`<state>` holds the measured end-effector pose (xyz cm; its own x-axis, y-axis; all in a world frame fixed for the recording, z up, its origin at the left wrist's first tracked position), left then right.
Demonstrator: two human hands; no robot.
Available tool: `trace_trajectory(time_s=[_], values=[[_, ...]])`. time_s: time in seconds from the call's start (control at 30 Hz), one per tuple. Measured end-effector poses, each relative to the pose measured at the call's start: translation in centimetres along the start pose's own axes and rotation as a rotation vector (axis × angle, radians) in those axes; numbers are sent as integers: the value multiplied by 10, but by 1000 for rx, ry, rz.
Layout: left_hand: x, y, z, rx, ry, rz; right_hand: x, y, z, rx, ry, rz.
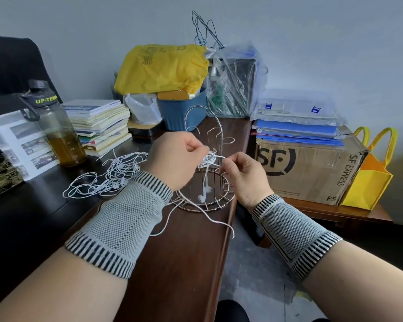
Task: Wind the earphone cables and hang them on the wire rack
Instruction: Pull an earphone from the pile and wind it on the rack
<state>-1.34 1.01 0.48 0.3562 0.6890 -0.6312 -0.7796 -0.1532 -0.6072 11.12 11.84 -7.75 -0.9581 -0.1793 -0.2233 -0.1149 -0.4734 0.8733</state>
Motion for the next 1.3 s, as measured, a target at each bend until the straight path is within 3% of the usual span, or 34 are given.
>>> trace_trajectory(time_s=[0.2, 0.33, 0.43, 0.6, 0.73, 0.97, 1.3], values=[[-3, -3, 15, 26, -153, 34, -2, 4, 1, 26, -22, -28], [-2, -1, 17, 63, -182, 351, 2, 3, 7, 101, -33, -67], [2, 6, 20, 58, -197, 428, 5, 7, 9, 109, -43, -130], [20, 35, 18, 2, -104, 241, 9, 11, 8, 74, -42, -228], [16, 43, 10, 94, -107, 39, 7, 12, 5, 40, -53, -249], [-7, 34, -17, 379, -397, 298, 13, 14, 4, 68, -49, -244], [1, 29, -24, 472, -251, 256, 13, 12, 5, 99, -41, -229]])
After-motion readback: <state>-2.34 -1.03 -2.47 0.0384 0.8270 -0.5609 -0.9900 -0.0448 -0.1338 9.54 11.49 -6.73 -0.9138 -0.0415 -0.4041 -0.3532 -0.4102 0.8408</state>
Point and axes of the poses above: each hand's wrist, its own z-axis towards the middle knuckle, its own x-axis out of the palm, y = z × x, the point moved 8 cm from there along z, towards the middle knuckle, and after that the axes turned 7 degrees about -y, right-handed, at the moved point
